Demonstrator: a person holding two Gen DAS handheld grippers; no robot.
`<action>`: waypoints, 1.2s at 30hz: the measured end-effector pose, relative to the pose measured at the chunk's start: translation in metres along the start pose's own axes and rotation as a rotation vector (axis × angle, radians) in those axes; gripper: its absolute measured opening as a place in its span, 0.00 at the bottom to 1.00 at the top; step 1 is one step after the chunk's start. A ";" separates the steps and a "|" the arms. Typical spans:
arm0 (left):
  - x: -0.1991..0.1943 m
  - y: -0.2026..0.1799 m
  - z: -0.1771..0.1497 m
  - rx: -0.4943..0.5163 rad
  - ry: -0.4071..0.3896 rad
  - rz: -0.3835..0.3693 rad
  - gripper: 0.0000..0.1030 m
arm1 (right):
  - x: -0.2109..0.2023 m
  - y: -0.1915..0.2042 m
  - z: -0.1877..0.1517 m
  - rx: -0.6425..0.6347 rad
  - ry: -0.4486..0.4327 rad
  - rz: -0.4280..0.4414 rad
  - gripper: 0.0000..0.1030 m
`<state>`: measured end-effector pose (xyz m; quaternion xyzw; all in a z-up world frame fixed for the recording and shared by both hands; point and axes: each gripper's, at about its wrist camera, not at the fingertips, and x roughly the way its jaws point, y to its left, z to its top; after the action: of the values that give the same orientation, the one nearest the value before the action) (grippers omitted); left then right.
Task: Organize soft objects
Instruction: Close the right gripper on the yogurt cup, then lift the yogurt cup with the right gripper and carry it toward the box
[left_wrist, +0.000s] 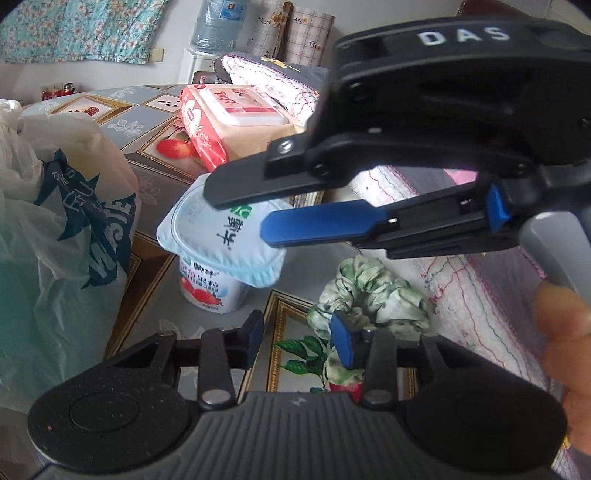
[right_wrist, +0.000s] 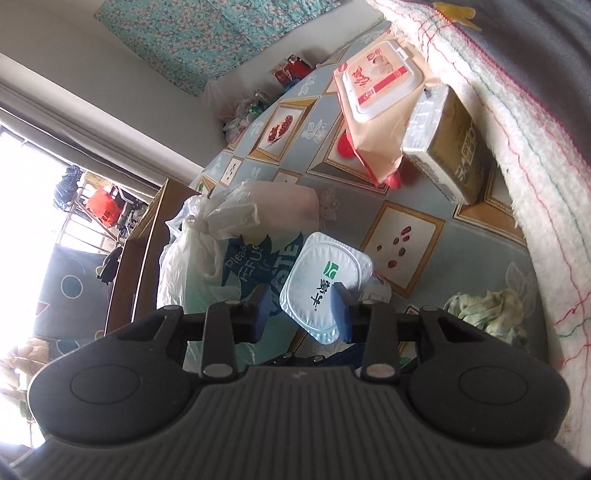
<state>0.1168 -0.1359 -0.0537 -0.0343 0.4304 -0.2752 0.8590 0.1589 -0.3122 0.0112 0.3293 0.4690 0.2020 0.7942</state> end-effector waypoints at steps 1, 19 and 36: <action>-0.002 -0.001 -0.001 0.007 -0.004 0.008 0.40 | 0.000 0.001 0.000 0.008 0.003 0.006 0.33; -0.009 -0.003 0.018 0.121 -0.125 0.214 0.63 | 0.011 -0.035 0.037 0.039 -0.052 -0.076 0.38; -0.013 0.004 0.015 0.076 -0.082 0.182 0.57 | 0.022 -0.034 0.019 0.120 0.055 0.029 0.30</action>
<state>0.1236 -0.1289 -0.0355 0.0263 0.3856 -0.2107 0.8979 0.1863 -0.3282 -0.0201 0.3774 0.4972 0.1942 0.7568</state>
